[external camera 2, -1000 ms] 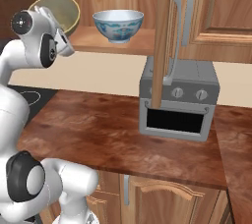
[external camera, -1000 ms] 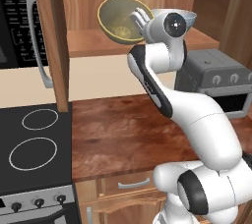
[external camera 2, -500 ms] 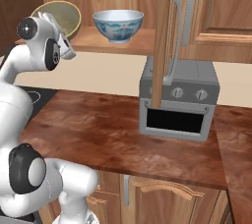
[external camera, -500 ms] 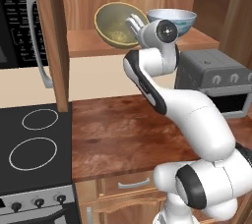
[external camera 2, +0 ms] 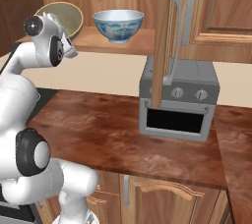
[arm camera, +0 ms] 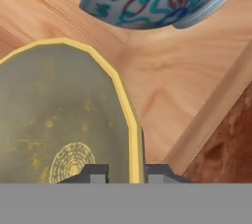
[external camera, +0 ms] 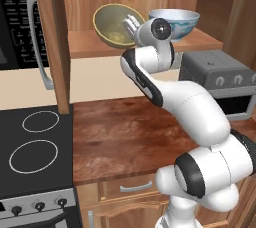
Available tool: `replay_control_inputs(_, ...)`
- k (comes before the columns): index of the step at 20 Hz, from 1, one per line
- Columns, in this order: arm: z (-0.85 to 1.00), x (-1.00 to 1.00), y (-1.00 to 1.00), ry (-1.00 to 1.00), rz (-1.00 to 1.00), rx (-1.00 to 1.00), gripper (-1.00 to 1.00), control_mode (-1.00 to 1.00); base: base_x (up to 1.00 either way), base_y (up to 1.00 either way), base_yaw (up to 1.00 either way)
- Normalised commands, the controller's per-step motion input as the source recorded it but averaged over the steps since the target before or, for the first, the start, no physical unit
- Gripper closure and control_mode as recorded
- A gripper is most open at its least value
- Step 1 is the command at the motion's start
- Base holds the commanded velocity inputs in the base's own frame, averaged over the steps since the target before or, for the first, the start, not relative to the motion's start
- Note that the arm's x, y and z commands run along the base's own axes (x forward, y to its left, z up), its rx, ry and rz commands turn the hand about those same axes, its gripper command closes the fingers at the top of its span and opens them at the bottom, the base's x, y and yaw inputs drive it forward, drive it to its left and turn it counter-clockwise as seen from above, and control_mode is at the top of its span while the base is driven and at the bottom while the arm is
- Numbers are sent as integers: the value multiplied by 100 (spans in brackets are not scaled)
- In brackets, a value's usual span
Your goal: Open the cabinet. Pick the bowls from the counter and place them in the cabinet. Then close the cabinet.
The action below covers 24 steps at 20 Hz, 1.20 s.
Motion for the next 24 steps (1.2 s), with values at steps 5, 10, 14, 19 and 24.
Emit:
replay_control_inputs(5, -3, 43, 16, 7, 0, 0, 100, -100, 0, 0, 0)
replay_control_inputs(10, -13, 33, 18, 6, 0, 0, -100, -100, 0, 0, 0)
replay_control_inputs(14, 0, 14, 6, 0, 0, 0, -100, -100, 0, 0, 0)
replay_control_inputs(19, 6, 6, 4, 0, 0, 0, -100, -100, 0, 0, 0)
replay_control_inputs(24, 17, 3, 13, -4, 2, 0, -100, -100, 0, 0, 0)
